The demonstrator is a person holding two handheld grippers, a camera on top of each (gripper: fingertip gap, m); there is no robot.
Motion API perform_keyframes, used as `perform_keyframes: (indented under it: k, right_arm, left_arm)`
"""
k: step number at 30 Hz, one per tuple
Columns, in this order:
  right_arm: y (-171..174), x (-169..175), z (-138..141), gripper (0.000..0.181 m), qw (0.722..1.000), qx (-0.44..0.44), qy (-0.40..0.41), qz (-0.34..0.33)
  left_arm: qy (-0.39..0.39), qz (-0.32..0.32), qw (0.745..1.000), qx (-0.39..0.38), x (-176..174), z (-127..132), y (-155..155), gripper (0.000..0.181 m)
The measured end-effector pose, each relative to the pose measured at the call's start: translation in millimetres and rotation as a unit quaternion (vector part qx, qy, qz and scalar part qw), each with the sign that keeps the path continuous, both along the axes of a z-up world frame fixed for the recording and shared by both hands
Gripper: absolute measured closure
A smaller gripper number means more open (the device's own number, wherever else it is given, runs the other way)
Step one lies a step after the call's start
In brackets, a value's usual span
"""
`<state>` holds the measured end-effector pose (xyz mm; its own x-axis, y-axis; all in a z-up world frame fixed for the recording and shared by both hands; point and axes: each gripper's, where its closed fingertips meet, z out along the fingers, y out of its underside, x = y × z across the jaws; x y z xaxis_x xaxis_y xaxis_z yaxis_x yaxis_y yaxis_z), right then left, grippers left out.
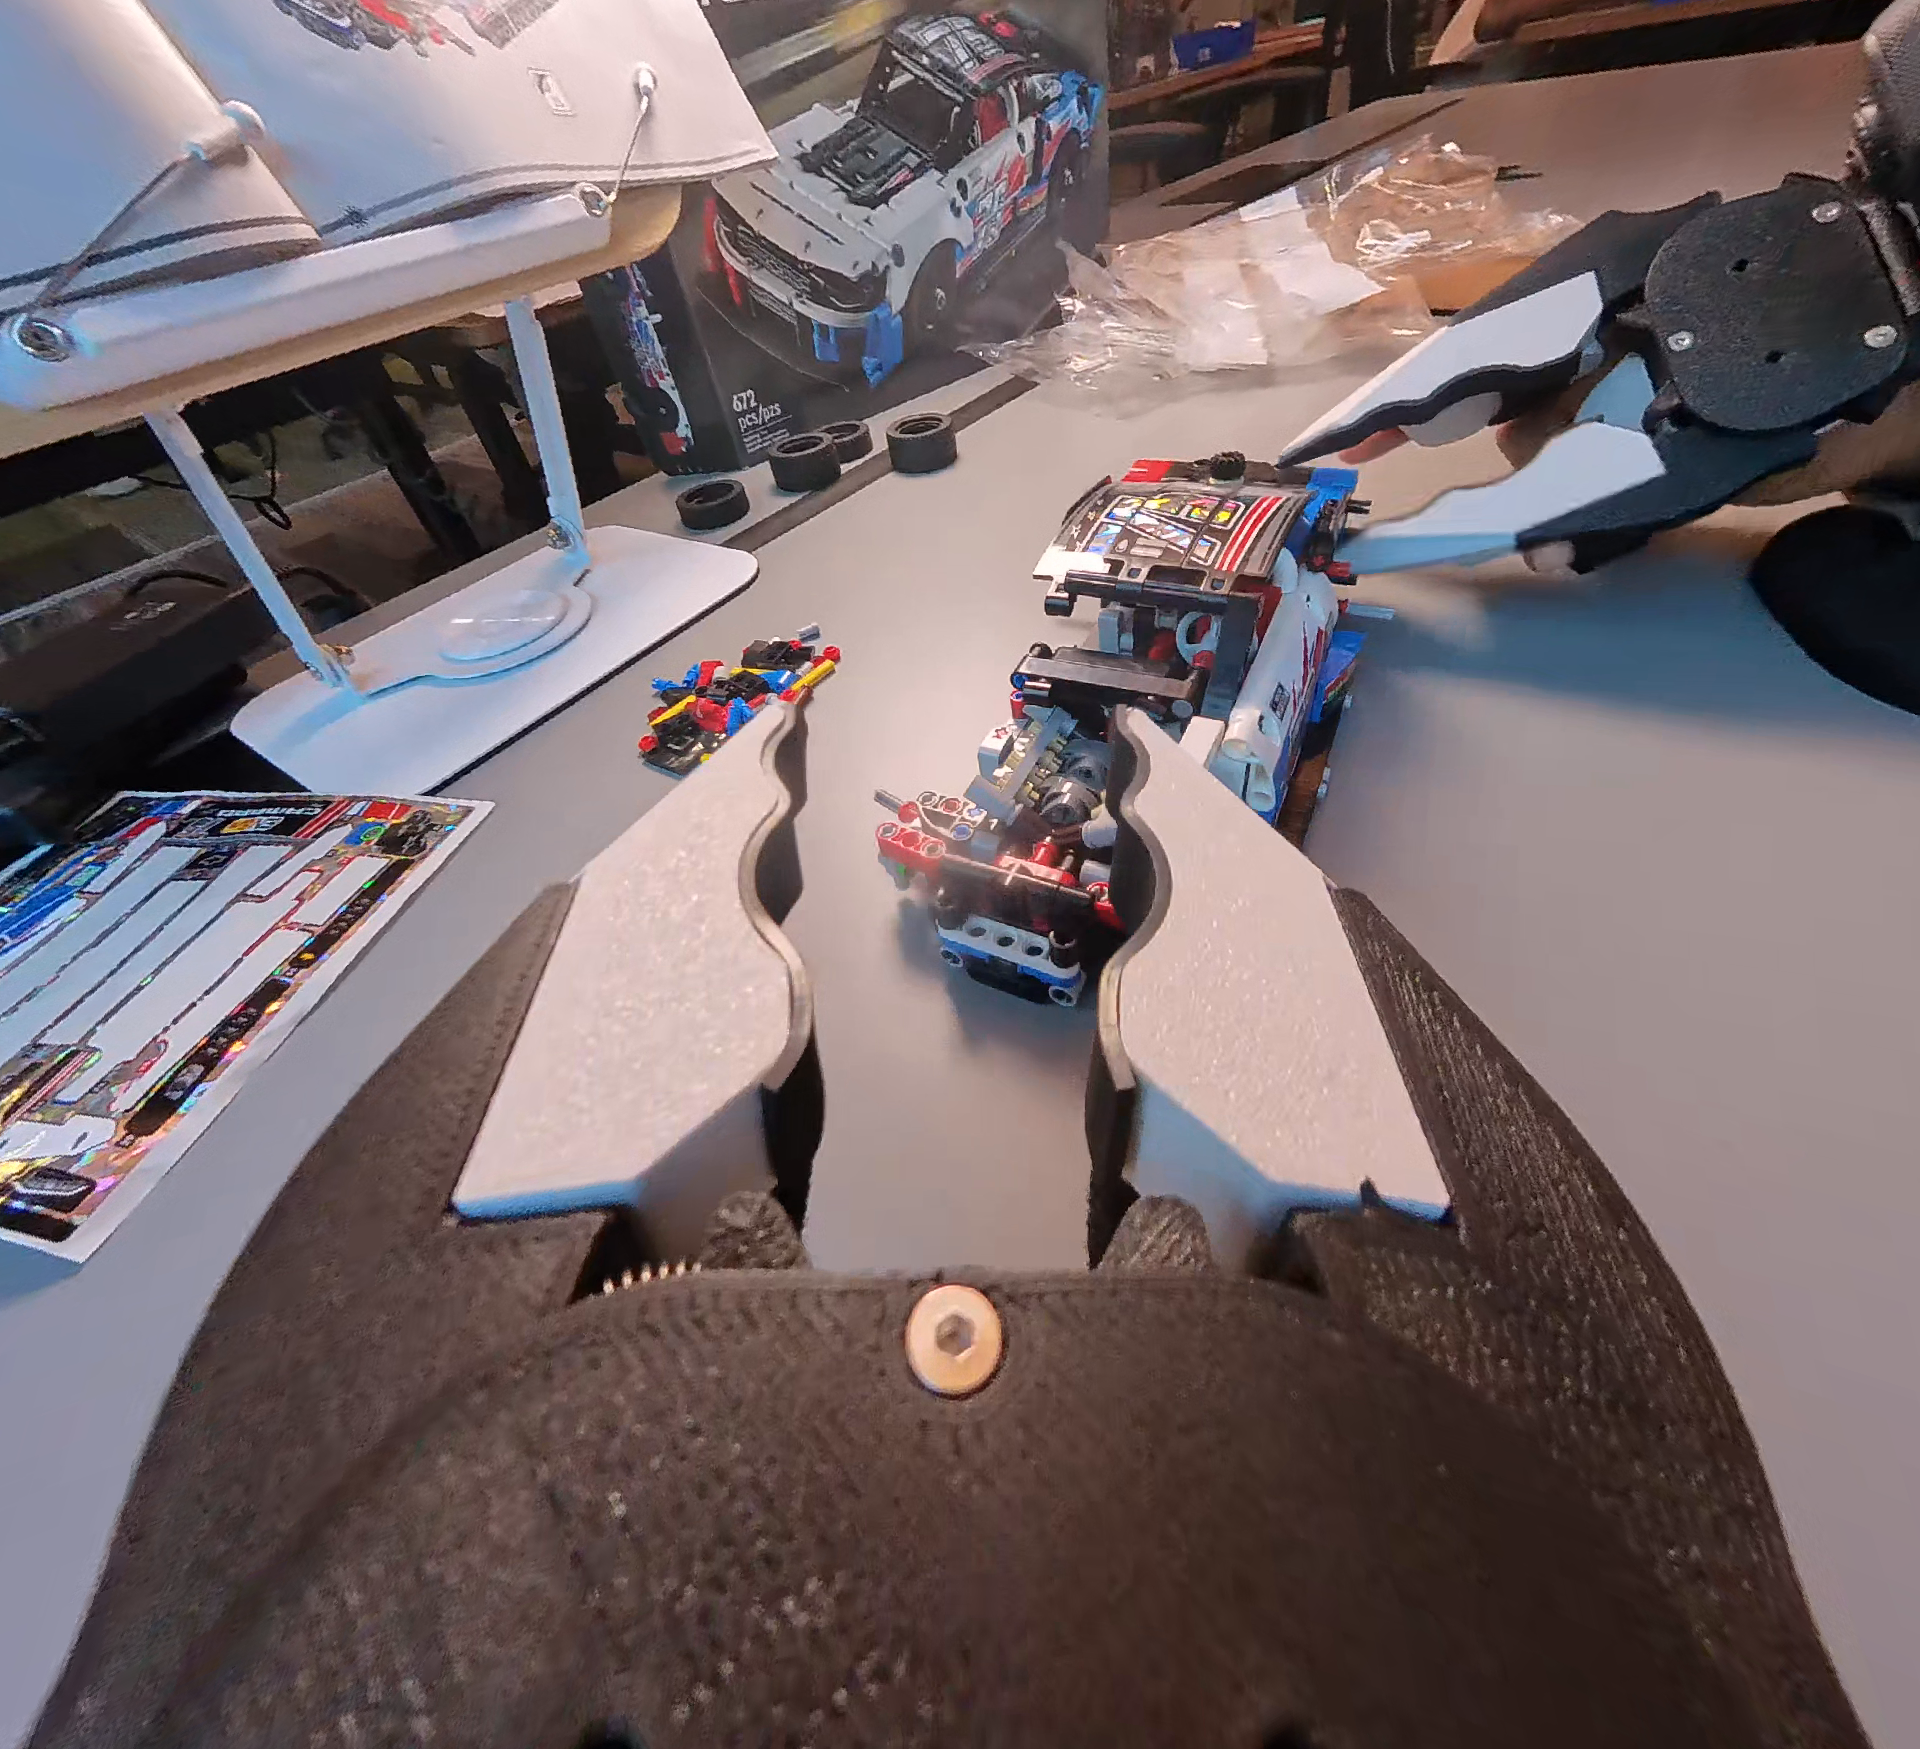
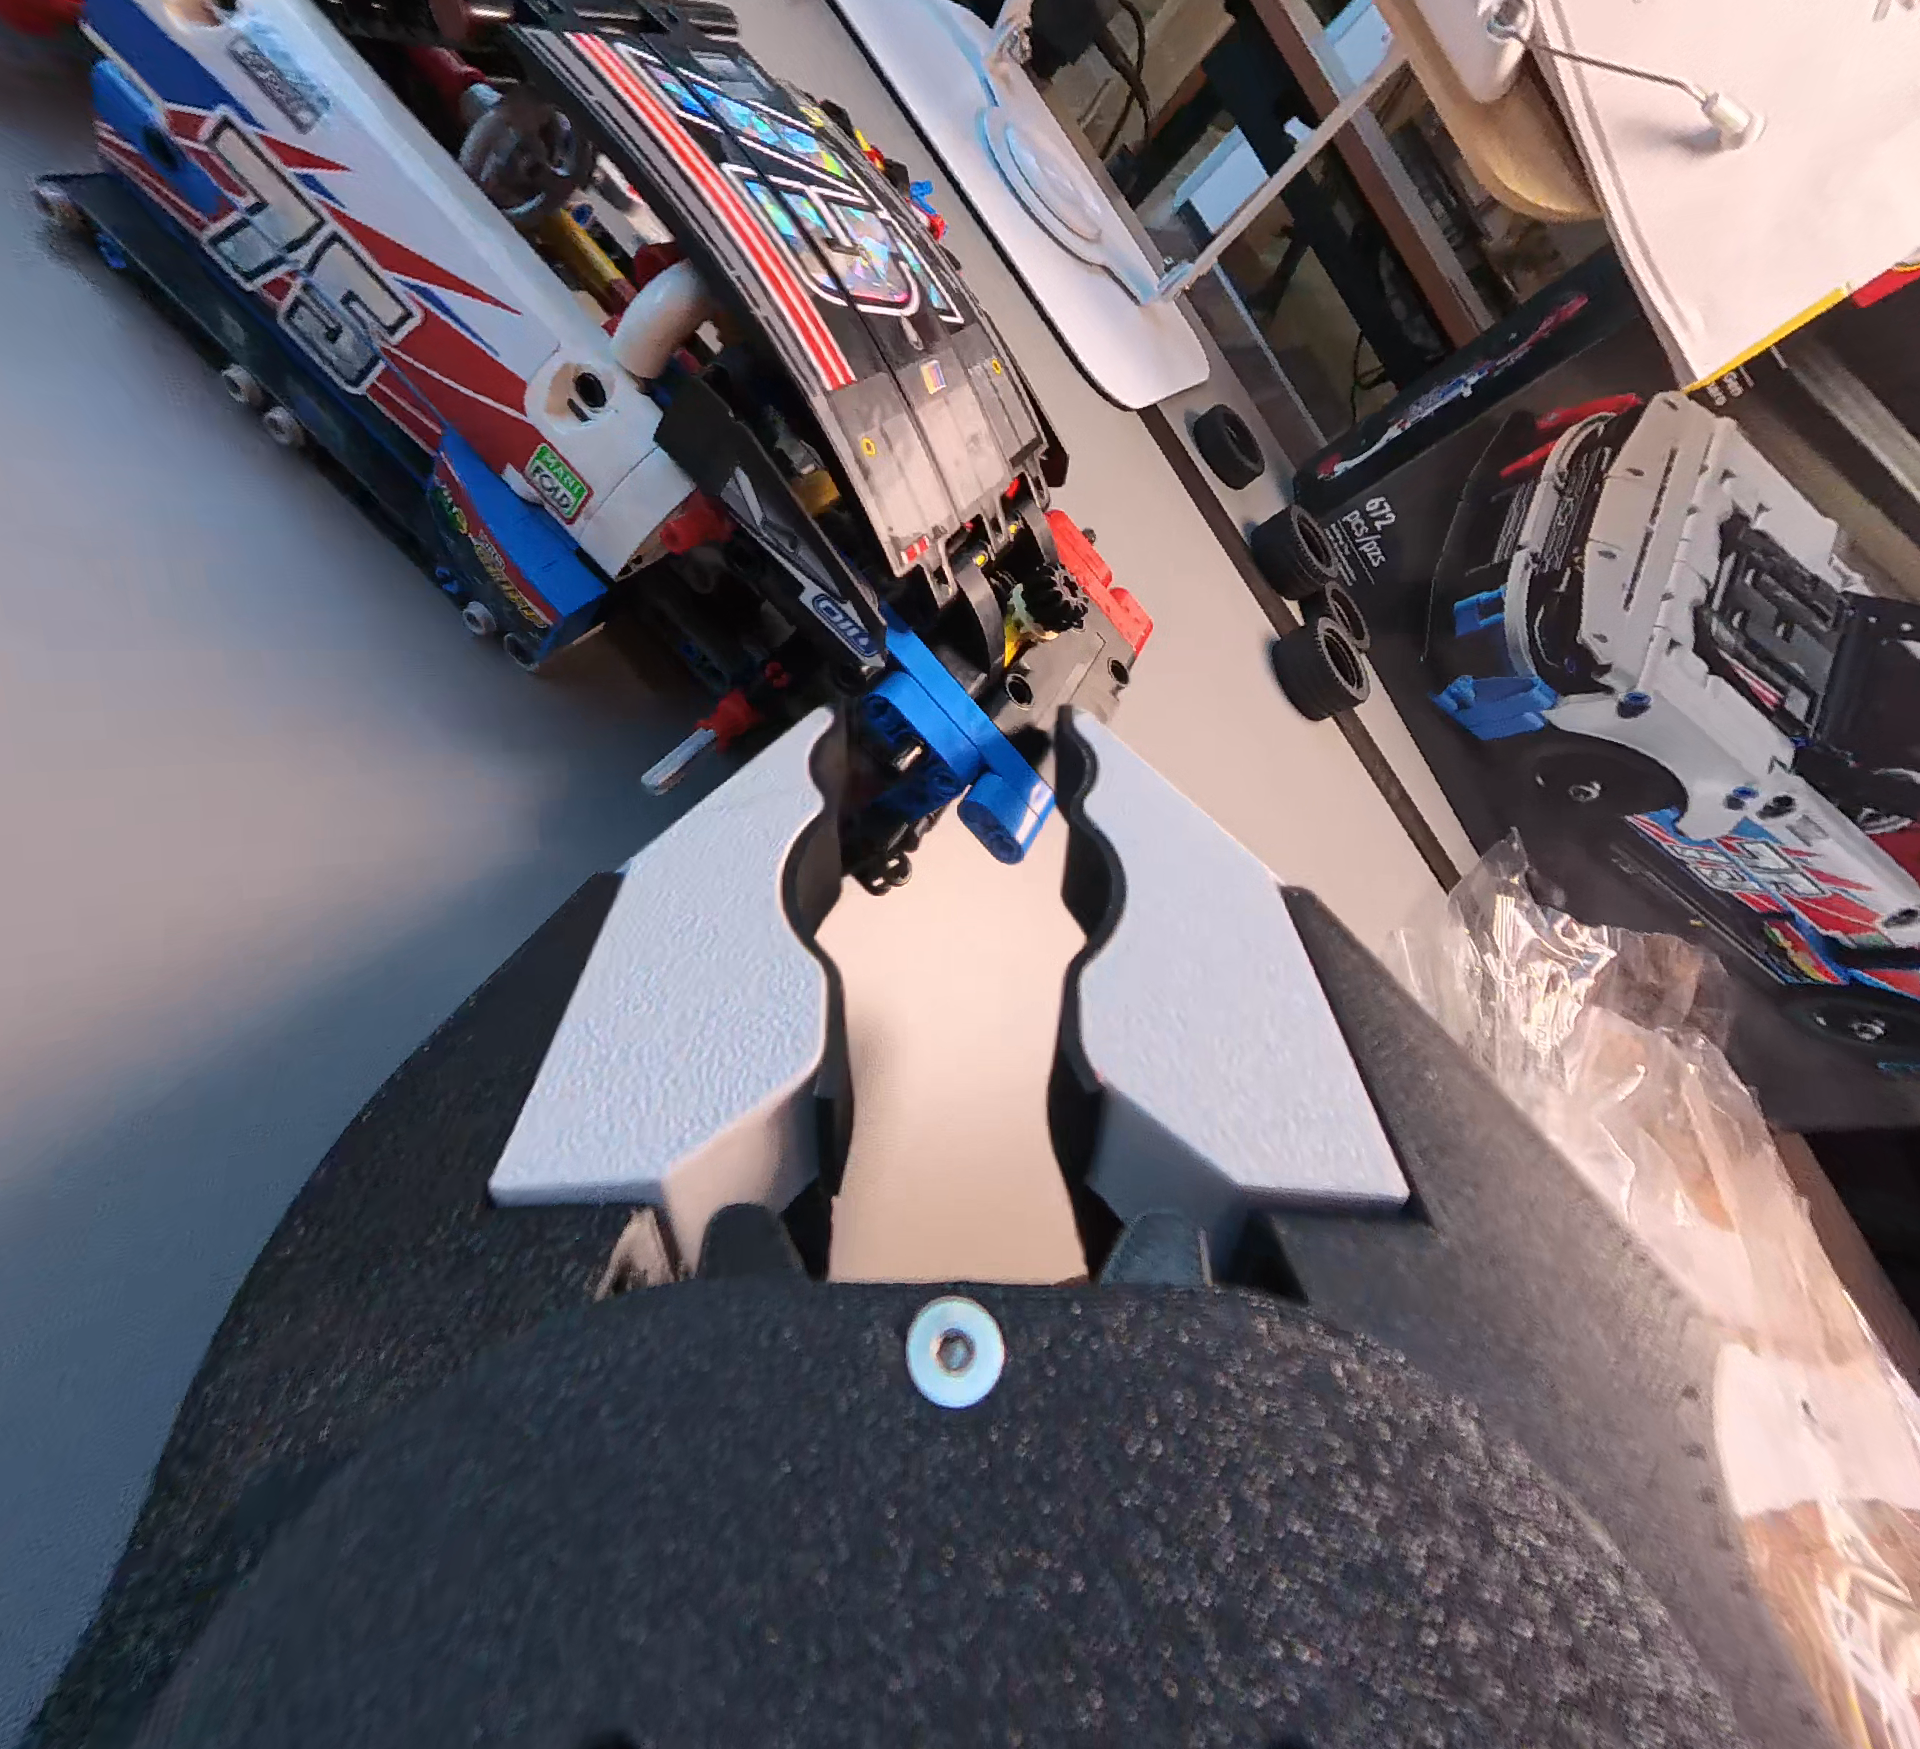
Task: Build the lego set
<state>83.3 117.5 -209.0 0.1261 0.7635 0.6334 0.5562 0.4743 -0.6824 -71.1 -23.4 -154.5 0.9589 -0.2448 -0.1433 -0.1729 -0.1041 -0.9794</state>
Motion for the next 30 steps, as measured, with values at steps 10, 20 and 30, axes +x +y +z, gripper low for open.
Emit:
perform_keyframes:
  k: [10, 20, 30]
  right_arm:
    - [-22, 15, 95, 0.146, 0.96, -0.195, 0.181, 0.087]
    - [145, -137, 158, 0.153, 0.934, -0.282, 0.209, -0.061]
    - [214, -195, 157, 0.181, 0.9, -0.306, 0.286, -0.118]
  left_arm:
    - [0.04, 0.102, 0.99, 0.087, -43, 66, 23, 0.128]
    - [0.099, 0.189, 0.976, 0.049, -138, 120, 137, 0.151]
    - [0.246, 0.195, 0.949, -0.035, -183, 87, 202, 0.171]
